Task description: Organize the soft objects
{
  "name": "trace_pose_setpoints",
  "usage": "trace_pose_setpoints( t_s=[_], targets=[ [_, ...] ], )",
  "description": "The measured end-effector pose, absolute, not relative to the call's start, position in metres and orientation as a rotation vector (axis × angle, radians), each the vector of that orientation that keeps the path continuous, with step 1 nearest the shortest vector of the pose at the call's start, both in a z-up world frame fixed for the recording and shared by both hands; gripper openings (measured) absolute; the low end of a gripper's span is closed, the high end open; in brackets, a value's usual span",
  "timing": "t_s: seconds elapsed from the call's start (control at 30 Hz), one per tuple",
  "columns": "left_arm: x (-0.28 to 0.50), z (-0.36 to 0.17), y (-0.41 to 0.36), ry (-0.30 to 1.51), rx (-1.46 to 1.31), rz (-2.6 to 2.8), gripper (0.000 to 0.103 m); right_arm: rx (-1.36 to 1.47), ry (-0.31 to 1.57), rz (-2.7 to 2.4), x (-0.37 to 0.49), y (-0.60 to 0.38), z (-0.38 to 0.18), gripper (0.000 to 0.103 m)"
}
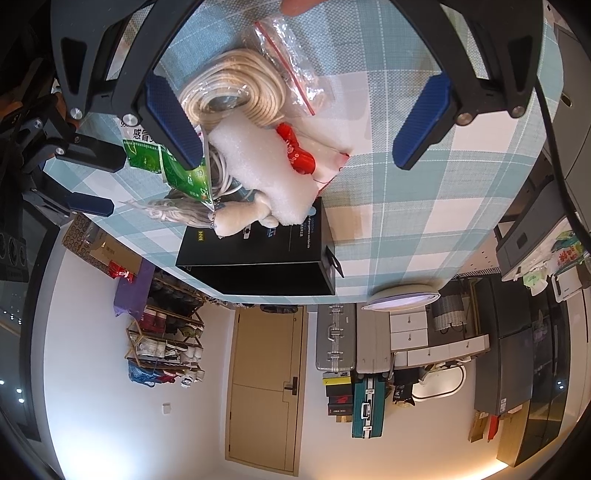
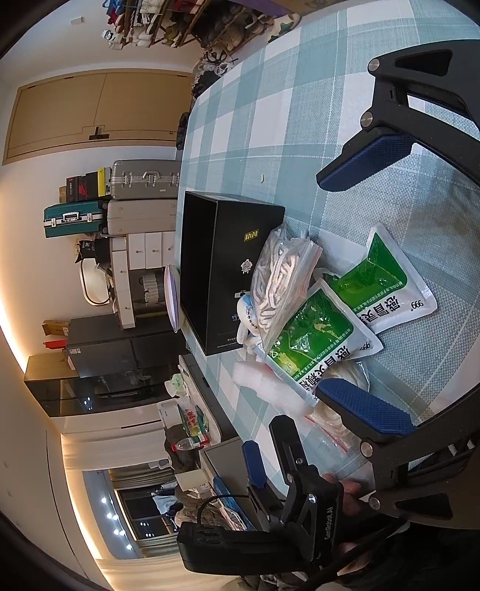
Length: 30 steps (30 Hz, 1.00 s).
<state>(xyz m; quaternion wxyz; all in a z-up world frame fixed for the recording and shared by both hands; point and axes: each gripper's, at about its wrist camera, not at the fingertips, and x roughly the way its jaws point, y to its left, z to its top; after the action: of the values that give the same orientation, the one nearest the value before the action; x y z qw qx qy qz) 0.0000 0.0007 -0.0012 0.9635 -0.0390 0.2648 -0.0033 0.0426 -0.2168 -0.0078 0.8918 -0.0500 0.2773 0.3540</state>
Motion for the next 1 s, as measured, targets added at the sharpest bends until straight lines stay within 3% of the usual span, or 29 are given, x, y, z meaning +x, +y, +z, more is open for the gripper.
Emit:
trace_pose_setpoints(
  t_s=[1.0],
  targets=[
    [0.001, -0.0019, 0.0027, 0.537, -0.075, -0.004, 0.103, -0.108, 0.579, 0.738, 0.0433, -0.2152, -0.0092, 0.103]
  ],
)
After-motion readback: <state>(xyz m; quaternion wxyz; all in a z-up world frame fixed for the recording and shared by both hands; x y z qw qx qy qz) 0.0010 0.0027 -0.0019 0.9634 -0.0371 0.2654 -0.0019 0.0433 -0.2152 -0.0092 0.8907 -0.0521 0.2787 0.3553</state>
